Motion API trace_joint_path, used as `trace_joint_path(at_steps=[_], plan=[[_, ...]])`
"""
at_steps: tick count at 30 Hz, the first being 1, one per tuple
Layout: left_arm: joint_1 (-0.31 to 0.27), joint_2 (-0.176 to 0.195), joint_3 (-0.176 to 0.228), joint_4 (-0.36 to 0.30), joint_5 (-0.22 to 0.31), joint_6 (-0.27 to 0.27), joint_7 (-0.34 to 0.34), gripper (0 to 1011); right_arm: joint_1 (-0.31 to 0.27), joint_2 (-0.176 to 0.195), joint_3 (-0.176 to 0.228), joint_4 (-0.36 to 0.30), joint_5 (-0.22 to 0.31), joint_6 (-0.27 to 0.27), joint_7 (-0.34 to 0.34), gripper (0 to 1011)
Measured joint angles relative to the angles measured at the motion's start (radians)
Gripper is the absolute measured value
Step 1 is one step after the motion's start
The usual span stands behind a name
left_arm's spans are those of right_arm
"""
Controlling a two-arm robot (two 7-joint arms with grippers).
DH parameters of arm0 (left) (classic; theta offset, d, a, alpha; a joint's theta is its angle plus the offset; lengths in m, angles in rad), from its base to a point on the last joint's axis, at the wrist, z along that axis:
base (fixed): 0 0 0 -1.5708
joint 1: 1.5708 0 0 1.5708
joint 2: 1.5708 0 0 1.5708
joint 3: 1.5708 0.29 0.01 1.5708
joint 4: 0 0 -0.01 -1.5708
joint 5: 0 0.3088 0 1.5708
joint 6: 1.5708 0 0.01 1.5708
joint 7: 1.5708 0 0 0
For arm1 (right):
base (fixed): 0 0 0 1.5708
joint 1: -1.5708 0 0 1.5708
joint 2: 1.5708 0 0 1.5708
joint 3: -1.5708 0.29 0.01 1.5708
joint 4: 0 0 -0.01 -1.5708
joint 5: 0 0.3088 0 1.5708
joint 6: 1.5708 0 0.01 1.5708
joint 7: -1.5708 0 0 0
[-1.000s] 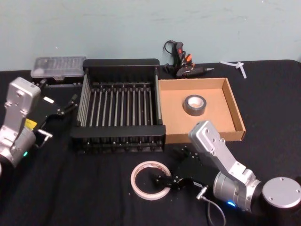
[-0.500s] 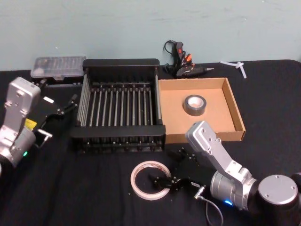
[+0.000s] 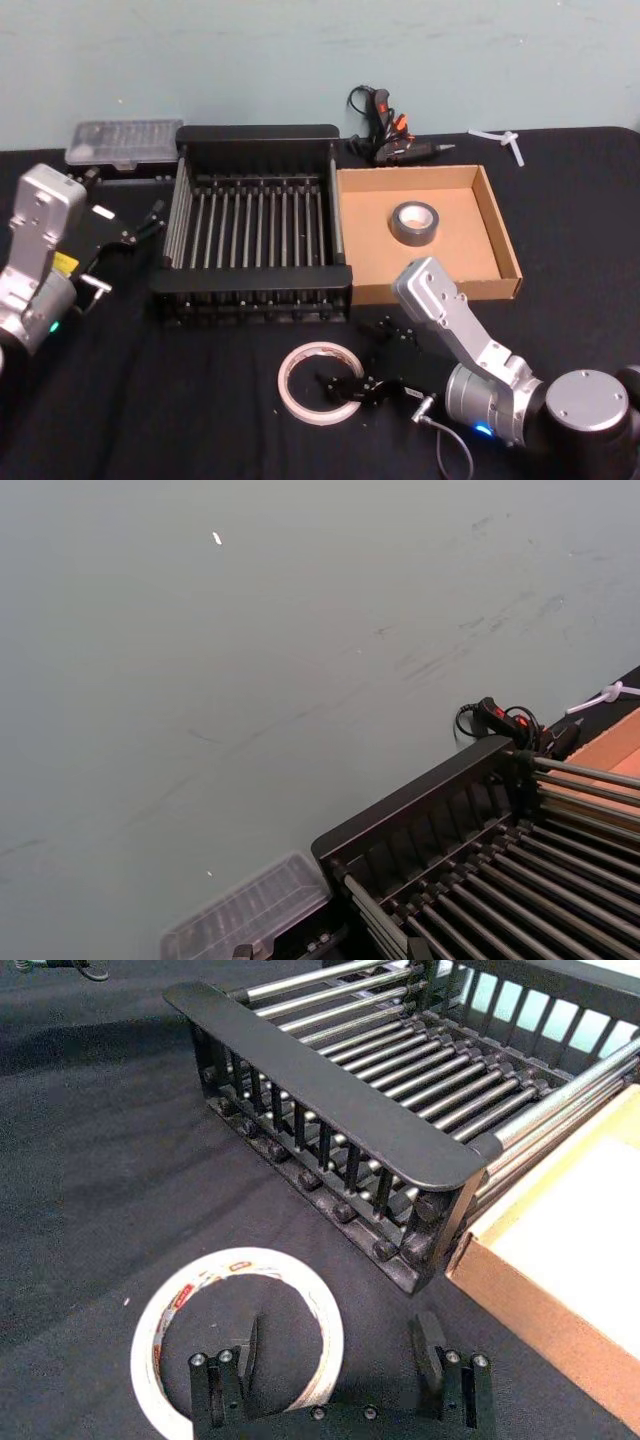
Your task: Pick up the white tape and place it into the black box , Pick up the silver tape and place it into the brown box.
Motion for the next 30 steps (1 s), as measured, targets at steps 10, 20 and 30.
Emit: trace_joint_path(at_steps=[10,20,30], plan=[[0.000,0.000,0.000,0.000,0.000,0.000,0.000,1001,0.002,0.001,-0.003,0.005,0.001,-0.005,-0.002,1002],[0.000,0.000,0.000,0.000,0.000,0.000,0.000,1001,0.002,0.001,-0.007,0.004,-0.005,-0.006,-0.010,1002],[0.000,0.000,0.000,0.000,0.000,0.000,0.000,1001,0.001,0.001,-0.006,0.003,-0.005,-0.006,-0.009,931]])
